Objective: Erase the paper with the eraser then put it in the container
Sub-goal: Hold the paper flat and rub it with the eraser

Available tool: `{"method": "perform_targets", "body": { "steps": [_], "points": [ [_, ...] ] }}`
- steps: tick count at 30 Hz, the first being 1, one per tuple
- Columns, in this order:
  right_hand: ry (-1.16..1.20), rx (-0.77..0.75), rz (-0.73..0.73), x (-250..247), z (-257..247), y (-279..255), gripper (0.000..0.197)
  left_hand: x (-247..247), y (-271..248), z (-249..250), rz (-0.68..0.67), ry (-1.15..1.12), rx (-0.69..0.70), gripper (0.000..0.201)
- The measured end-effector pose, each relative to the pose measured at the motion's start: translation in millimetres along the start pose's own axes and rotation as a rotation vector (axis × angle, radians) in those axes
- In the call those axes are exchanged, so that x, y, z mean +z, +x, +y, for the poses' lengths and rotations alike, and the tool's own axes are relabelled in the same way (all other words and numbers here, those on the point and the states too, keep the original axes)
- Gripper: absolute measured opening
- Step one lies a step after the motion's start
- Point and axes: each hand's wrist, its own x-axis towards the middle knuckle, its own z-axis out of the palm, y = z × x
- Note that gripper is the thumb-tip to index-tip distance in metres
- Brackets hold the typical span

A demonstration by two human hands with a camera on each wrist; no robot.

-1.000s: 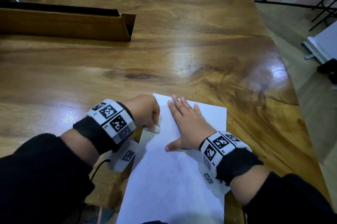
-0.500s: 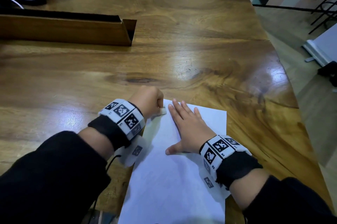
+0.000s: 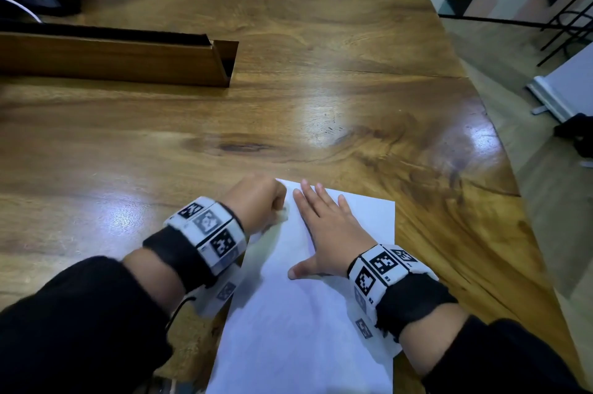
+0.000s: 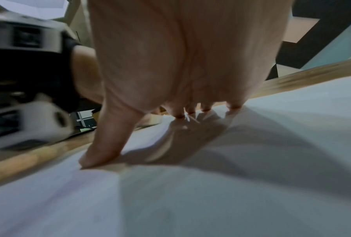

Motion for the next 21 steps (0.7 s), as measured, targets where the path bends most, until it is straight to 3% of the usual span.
{"method": "perform_targets", "body": {
  "steps": [3, 4, 7, 9, 14, 16, 19, 21],
  "points": [
    [0.008, -0.002, -0.003, 1, 0, 0, 0.13, 5, -17, -2, -0.276, -0.001, 0.013, 0.017],
    [0.007, -0.004, -0.003, 0, 0, 0, 0.13, 2, -16, -1, -0.27, 0.007, 0.007, 0.01],
    [-0.003, -0.001, 0.003, 0, 0, 0, 0.129, -6, 0, 3, 0.029, -0.038, -0.043, 0.007],
    [-0.007, -0.003, 0.002, 1, -1, 0, 0.129, -3, -2, 5, 0.104, -0.031, -0.031, 0.004],
    [0.015, -0.002, 0.004, 1, 0, 0, 0.13, 3, -23, -2, -0.298, -0.01, 0.021, 0.01],
    [0.012, -0.001, 0.006, 1, 0, 0, 0.13, -2, -10, -1, -0.22, -0.02, 0.01, 0.009],
    [0.004, 0.0, 0.004, 0, 0, -1, 0.13, -6, 7, 3, 0.036, -0.072, -0.02, 0.008],
    [0.001, 0.002, 0.005, 0, -1, -1, 0.129, 1, -2, 1, 0.061, -0.062, -0.003, 0.006]
  ]
}}
